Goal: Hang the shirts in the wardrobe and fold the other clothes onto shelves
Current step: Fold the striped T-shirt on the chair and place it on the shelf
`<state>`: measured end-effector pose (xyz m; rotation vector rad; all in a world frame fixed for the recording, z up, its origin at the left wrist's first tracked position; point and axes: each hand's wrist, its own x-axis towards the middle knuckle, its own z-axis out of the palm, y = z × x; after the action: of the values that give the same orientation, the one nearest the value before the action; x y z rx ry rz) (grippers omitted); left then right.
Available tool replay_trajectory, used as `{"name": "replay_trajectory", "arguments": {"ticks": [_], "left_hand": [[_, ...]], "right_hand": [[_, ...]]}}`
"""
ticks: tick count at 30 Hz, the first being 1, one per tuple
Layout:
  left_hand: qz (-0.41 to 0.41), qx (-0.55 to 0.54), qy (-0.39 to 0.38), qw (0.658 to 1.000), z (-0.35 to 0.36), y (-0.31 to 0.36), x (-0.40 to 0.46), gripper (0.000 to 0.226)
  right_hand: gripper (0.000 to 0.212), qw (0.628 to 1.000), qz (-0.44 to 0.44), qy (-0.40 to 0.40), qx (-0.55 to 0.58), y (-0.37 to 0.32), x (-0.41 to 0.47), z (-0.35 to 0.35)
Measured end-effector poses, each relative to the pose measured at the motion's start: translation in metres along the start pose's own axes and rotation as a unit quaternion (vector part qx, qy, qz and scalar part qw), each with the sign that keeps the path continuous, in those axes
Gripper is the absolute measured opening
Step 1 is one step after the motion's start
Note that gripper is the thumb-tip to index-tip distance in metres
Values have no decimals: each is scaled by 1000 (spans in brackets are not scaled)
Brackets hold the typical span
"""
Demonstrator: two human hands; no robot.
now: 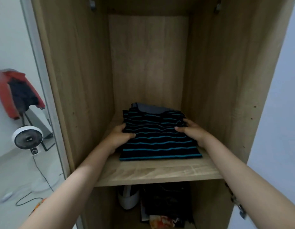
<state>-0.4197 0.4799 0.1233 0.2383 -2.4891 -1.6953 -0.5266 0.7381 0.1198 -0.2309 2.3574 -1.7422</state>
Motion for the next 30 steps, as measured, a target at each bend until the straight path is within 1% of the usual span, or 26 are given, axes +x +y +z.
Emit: {"name": "replay_trajectory", "arguments": {"ticks": [3,5,9,11,12,14,15,16,17,18,20,22,23,24,25,27,30], "left_hand": [[11,43,-17,999,-4,-2,-17,71],[11,58,-35,998,-6,-2,-25,69],[-19,43,-56,997,-5,0,-39,59],[-17,79,-73,994,-4,0,-45,56],[-11,121,-76,990,-4,1,-47,56],[4,231,-72,970,-3,5,-47,59],[8,274,-64,960,-2,8,-46,60],[11,301,-52,952,1,12,-46,62],[17,312,-38,949,4,16,-44,62],[28,312,-21,950,8,21,-42,63],[67,313,14,947,19,27,-35,64],[99,352,22,930,34,24,-27,66],[101,384,8,918,42,20,-22,67],[89,417,-20,904,49,14,-17,68],[66,445,-54,892,54,7,-11,68],[21,469,-104,877,57,-2,-5,68],[8,482,-114,869,55,-5,-1,69]], "right_hand": [[84,995,-28,-1,-100,5,-19,-2],[79,987,-34,-5,-159,6,-35,-2],[61,973,11,3,-231,4,-70,-1],[56,963,29,-5,-269,4,-82,-3],[55,956,37,-8,-291,2,-87,-3],[57,927,45,-10,-372,-5,-92,-3],[60,902,43,-9,-429,-9,-92,-2],[63,878,39,-4,-476,-13,-91,-1],[66,864,28,5,-503,-16,-89,0],[68,862,13,16,-506,-19,-86,3],[72,887,-49,42,-457,-22,-78,10],[73,910,-126,46,-391,-18,-66,21],[73,914,-148,29,-377,-14,-59,26],[72,912,-151,2,-382,-7,-52,32],[69,904,-136,-29,-405,2,-44,37],[64,878,-92,-71,-464,19,-31,42],[63,867,-68,-80,-488,25,-22,41]]}}
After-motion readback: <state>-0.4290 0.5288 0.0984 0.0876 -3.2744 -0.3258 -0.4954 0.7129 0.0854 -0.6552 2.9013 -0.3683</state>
